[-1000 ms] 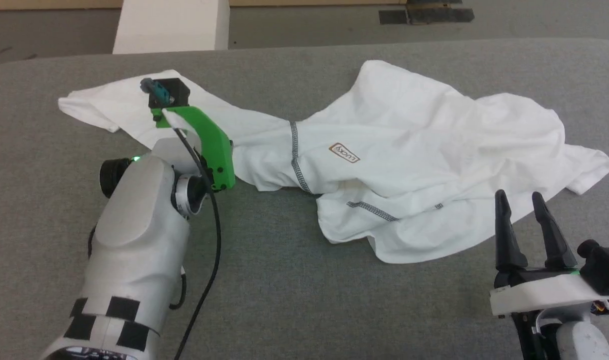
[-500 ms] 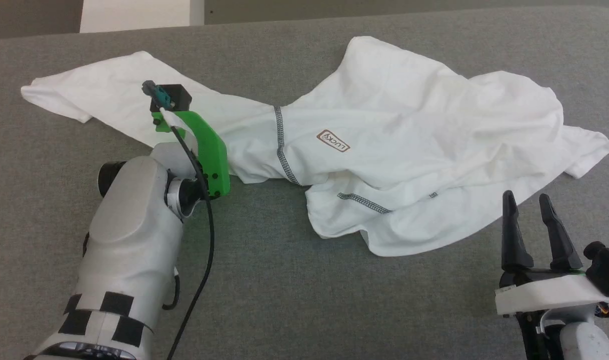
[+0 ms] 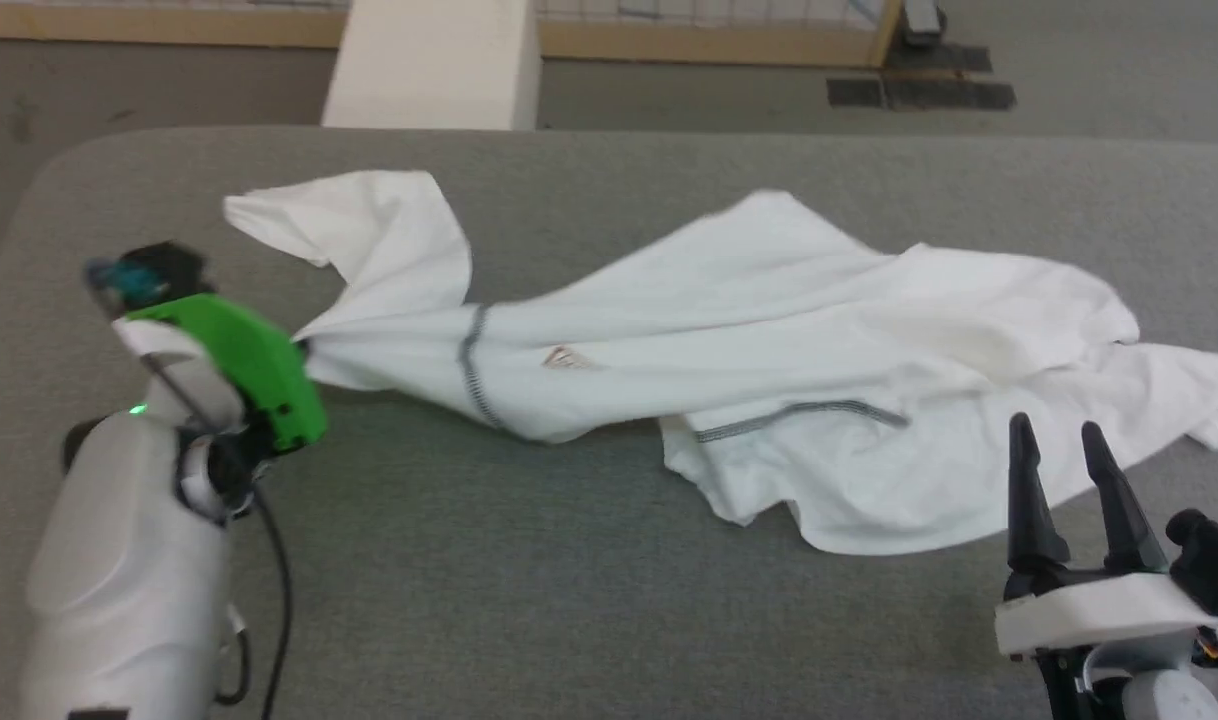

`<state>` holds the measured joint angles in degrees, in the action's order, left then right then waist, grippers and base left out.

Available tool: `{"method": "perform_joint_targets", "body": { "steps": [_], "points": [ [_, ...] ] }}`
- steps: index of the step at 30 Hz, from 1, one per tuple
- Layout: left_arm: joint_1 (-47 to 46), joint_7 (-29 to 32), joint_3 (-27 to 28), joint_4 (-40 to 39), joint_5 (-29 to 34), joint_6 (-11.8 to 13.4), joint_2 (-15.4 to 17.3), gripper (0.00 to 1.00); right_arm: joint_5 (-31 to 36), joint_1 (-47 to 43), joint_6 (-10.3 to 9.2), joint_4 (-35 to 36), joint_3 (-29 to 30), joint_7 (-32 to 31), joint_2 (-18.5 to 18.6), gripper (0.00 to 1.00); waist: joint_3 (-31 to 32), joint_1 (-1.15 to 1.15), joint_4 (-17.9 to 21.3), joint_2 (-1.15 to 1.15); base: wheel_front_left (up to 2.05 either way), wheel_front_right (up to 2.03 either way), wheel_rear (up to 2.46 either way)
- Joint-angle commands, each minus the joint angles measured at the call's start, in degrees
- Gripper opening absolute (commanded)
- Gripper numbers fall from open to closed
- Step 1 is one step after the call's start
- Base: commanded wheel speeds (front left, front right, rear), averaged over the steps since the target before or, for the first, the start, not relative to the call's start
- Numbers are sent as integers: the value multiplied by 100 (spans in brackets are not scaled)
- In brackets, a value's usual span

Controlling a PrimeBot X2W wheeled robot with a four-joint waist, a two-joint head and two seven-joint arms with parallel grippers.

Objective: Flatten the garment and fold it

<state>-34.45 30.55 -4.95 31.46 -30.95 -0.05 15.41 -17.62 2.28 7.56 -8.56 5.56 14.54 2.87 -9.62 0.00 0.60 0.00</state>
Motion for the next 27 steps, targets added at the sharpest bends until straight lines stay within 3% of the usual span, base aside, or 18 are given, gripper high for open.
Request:
{"method": "perform_joint_targets", "body": {
  "steps": [1,7,8,9,10,15,19,22,27],
  "points": [
    [243,4,181,-180,-106,172,109,0,27,-89,-8,-12,27,-37,1,100,396,0,-457,0,0,0,0],
    [1210,98,698,-890,-291,788,260,0,36,-92,-8,29,0,-127,1,100,466,0,-504,0,0,0,0],
    [1360,117,740,-1000,-333,837,235,11,31,-87,-8,36,-4,-136,1,100,468,0,-497,0,0,0,0],
    [1455,93,782,-1106,-381,850,203,96,30,-82,-8,40,-14,-144,1,100,468,0,-486,0,0,0,0],
    [1531,31,827,-1215,-409,857,187,100,30,-77,-8,40,-27,-158,1,100,468,0,-476,0,0,0,0],
    [1945,-959,1044,-2081,-223,874,122,100,12,-86,-8,-7,-49,-449,1,100,533,0,-414,0,0,0,0],
    [2458,-2658,1012,-2675,522,790,174,100,116,-135,-8,-8,-13,-1058,1,100,547,0,-383,0,0,0,0],
    [2901,-4036,910,-2775,1029,792,41,100,237,-207,-8,88,54,-1753,1,100,523,0,-394,0,0,0,0],
    [3397,-4539,766,-2872,1397,876,-438,100,543,-401,-8,520,304,-3069,1,100,432,0,-428,0,0,0,0]
  ]
}}
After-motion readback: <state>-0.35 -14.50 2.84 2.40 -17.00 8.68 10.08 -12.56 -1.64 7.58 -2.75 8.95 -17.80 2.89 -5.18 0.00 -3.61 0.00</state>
